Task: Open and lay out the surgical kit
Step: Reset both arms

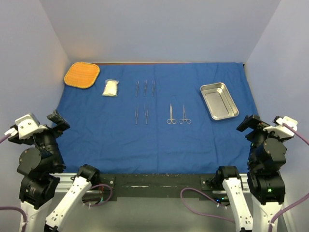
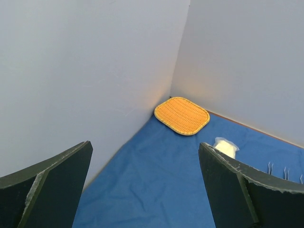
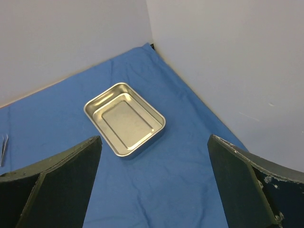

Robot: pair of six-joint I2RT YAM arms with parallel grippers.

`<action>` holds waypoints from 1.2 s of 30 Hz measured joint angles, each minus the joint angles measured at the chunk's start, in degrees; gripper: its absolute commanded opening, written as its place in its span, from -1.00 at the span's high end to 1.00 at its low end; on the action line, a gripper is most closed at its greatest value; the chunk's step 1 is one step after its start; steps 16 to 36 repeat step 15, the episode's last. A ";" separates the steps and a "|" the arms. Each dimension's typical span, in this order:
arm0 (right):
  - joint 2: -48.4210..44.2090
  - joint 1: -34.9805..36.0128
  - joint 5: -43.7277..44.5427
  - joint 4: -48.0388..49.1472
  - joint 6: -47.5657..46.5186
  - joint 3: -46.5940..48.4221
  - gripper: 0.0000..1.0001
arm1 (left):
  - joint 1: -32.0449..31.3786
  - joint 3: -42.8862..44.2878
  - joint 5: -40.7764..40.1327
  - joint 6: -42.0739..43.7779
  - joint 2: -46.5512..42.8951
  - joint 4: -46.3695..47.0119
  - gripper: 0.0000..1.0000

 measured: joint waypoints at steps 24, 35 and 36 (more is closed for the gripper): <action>-3.65 0.00 -0.22 -5.42 0.66 0.15 -0.97 | 0.00 0.57 -0.11 1.14 -3.67 -1.51 -1.00; -3.65 0.00 -0.22 -5.42 0.66 0.15 -0.97 | 0.00 0.57 -0.11 1.14 -3.67 -1.51 -1.00; -3.65 0.00 -0.22 -5.42 0.66 0.15 -0.97 | 0.00 0.57 -0.11 1.14 -3.67 -1.51 -1.00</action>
